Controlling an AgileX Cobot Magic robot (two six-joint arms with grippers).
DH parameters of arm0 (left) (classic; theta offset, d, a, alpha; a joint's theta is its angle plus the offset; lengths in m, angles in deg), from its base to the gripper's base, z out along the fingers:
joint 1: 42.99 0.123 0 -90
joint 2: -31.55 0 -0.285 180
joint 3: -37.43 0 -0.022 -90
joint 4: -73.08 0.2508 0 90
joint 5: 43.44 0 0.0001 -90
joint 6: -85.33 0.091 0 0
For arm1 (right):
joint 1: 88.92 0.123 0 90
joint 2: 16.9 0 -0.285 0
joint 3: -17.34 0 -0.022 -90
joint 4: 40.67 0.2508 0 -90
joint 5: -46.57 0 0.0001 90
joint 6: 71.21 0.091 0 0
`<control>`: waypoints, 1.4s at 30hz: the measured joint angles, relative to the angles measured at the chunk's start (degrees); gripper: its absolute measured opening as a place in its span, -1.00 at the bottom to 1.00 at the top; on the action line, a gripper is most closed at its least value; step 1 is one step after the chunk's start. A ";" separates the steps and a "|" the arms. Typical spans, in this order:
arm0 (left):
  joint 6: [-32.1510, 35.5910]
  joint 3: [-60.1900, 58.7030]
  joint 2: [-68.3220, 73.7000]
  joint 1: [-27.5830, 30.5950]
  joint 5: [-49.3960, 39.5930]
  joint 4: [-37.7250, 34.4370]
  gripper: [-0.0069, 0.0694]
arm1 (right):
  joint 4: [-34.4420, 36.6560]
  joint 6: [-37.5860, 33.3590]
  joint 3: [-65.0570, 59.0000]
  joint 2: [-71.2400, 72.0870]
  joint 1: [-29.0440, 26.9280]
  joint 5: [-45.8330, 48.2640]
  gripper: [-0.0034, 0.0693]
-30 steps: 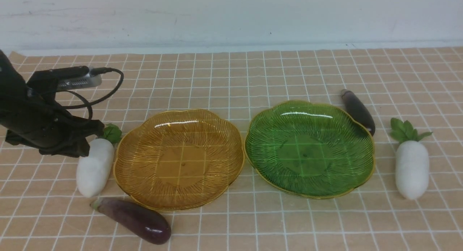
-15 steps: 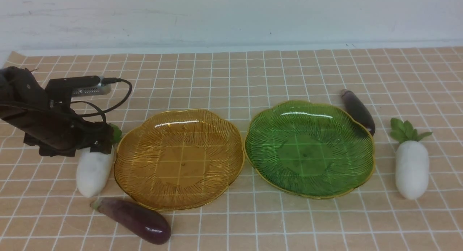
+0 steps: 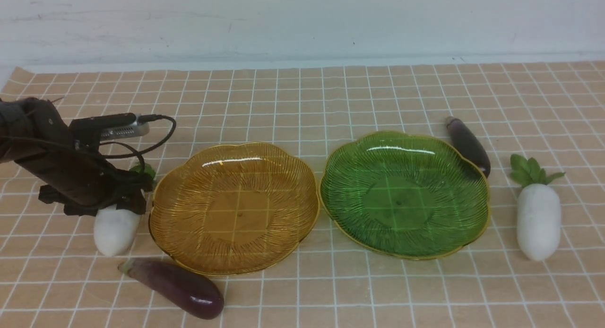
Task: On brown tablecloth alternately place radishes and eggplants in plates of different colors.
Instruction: 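Pick up the white radish and place it in the left plate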
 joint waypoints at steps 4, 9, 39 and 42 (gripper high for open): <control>2.83 2.58 -1.47 -7.48 -2.05 -5.13 0.22 | -10.87 8.91 3.35 -9.80 -0.11 -1.39 -0.95; 3.32 2.58 2.08 -13.12 -2.18 -4.61 0.22 | -18.75 16.07 8.52 -23.21 -0.21 -5.64 -0.94; 2.79 13.69 1.77 -10.45 -21.05 0.26 -0.82 | -16.65 13.27 29.74 -75.47 -0.21 -13.32 0.49; 2.90 11.39 -4.01 -7.46 -21.56 0.53 -0.83 | -16.22 13.25 32.21 -72.22 -0.21 -8.88 0.49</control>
